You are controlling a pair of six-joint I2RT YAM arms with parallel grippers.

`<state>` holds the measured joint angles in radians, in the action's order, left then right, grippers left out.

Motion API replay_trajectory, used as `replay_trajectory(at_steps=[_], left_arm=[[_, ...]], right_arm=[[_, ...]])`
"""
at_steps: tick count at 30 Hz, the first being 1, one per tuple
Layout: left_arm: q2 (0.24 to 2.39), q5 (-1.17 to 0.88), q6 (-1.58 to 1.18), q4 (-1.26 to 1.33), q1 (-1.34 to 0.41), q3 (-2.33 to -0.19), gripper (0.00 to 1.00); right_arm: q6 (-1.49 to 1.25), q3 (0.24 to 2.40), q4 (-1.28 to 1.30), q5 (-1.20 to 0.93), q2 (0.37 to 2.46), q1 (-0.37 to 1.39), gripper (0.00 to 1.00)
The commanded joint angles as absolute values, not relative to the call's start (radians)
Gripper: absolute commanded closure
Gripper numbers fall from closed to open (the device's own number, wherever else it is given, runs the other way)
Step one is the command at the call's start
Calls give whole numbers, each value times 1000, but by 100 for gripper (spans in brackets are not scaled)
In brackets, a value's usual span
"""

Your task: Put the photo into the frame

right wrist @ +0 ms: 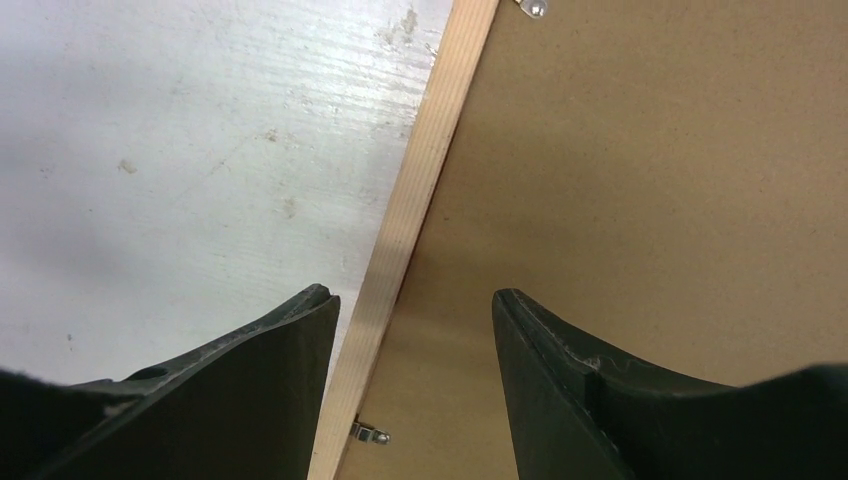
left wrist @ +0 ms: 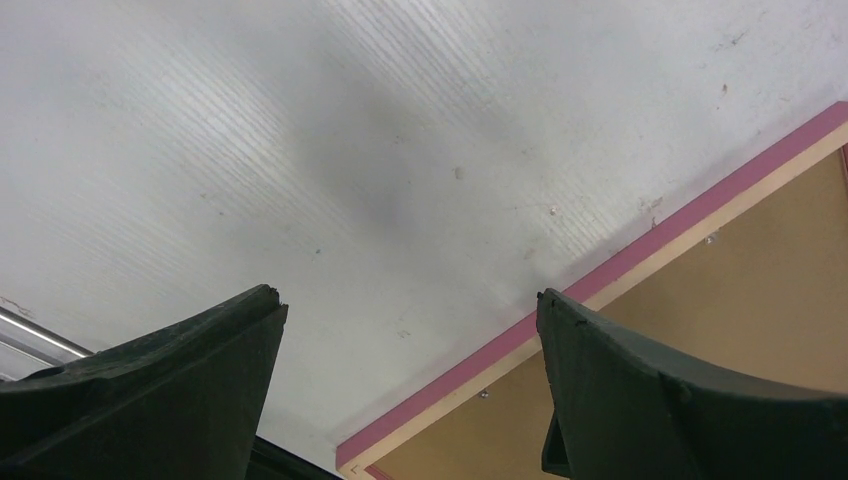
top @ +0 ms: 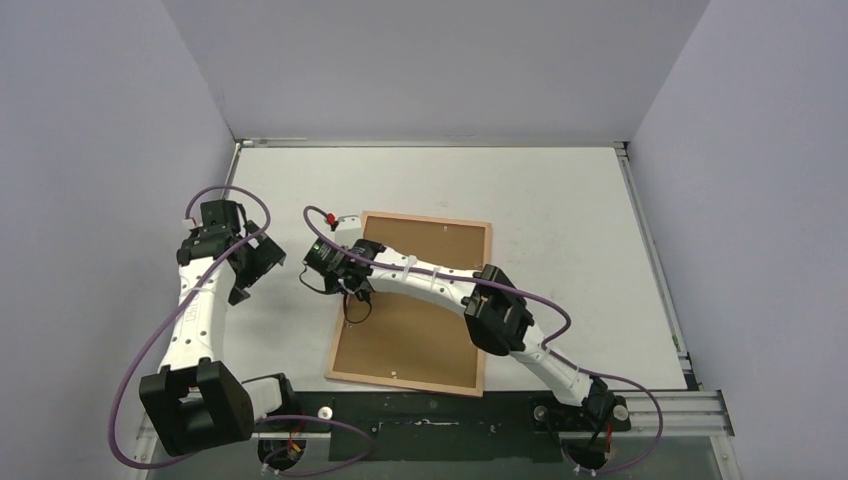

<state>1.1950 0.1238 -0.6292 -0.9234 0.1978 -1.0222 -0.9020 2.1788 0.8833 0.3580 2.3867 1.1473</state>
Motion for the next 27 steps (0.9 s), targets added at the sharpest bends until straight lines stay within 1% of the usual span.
replay_trajectory(at_steps=[1, 7, 13, 17, 19, 23, 27], left_arm=[[1198, 155, -680, -905, 220, -1009, 3], [1220, 187, -723, -950, 238, -1005, 3], [1228, 166, -734, -935, 254, -973, 3], [1228, 157, -733, -927, 257, -966, 3], [1229, 164, -730, -927, 259, -969, 3], [1234, 156, -728, -921, 260, -967, 3], [1235, 136, -722, -903, 262, -954, 3]], right_arm=[[-857, 2246, 848, 394, 2434, 1166, 41], [-845, 2257, 804, 403, 2473, 1182, 41], [-834, 2276, 832, 449, 2499, 1190, 44], [-792, 2265, 831, 502, 2508, 1198, 53], [-772, 2268, 841, 514, 2514, 1199, 62], [-732, 2263, 856, 546, 2502, 1200, 76], [-658, 2208, 838, 561, 2458, 1201, 86]])
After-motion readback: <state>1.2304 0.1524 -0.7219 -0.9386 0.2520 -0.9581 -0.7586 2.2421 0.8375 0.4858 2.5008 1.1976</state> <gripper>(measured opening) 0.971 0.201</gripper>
